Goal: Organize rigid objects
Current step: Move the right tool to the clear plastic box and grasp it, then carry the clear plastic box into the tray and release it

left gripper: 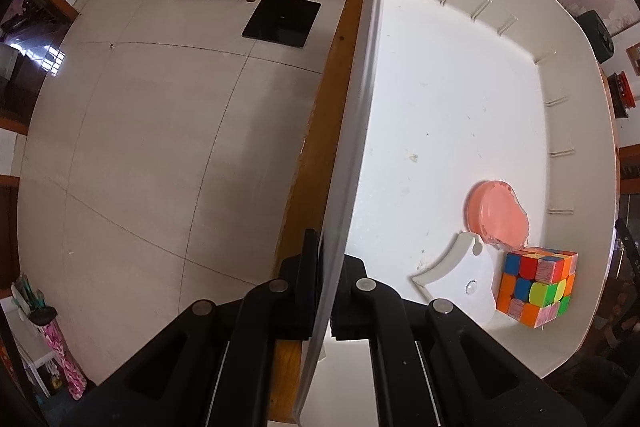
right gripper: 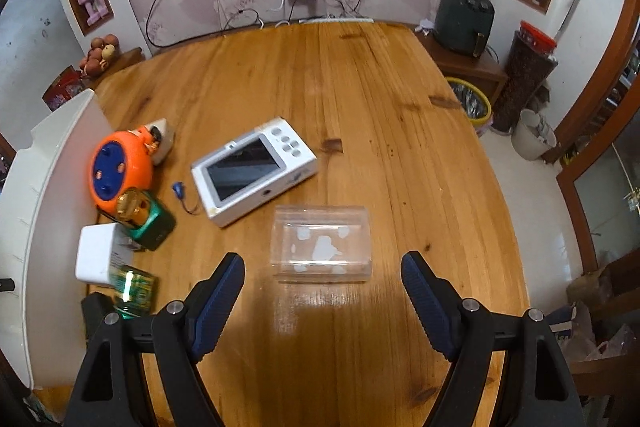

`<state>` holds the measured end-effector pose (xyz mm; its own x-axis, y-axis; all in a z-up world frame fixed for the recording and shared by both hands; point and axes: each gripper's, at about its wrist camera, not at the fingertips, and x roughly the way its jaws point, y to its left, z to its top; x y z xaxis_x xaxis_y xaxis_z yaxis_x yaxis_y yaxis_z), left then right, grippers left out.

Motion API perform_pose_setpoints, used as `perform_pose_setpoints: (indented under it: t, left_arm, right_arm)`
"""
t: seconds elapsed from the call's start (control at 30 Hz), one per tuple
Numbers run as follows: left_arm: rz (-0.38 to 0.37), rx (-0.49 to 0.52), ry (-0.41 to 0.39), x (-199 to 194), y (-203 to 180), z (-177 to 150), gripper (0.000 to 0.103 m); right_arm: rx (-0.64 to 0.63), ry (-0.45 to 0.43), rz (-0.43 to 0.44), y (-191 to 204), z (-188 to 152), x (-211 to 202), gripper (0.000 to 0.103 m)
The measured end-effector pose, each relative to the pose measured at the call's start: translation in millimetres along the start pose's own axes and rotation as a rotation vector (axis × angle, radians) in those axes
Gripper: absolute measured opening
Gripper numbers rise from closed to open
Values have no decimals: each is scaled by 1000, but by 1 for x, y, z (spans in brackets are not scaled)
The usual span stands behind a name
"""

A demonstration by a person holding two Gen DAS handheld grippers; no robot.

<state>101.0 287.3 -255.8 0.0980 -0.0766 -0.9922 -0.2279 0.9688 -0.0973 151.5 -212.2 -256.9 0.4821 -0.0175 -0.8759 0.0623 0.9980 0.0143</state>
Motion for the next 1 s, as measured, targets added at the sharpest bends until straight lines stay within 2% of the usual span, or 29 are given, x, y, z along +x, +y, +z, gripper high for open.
perform_pose_setpoints:
  t: [0.23, 0.27, 0.33, 0.43, 0.7, 1.0]
  left_arm:
    - [3, -5, 4, 0, 3, -2, 4]
    - [3, -6, 4, 0, 3, -3, 4]
    - [4, -8, 4, 0, 3, -3, 5]
    - [3, -12, 4, -1, 4, -4, 5]
    - [6, -10, 3, -1, 3, -5, 5]
    - [9, 0, -2, -2, -1, -6, 5]
  right_arm:
    - [7, 43, 24, -4, 2, 18, 80]
    - [5, 48, 22, -4, 2, 20, 78]
    - [0, 58, 24, -4, 2, 24, 67]
    - [5, 62, 33, -3, 2, 26, 62]
    - [4, 54, 50, -2, 1, 23, 61]
    - [6, -4, 94, 1, 11, 1, 61]
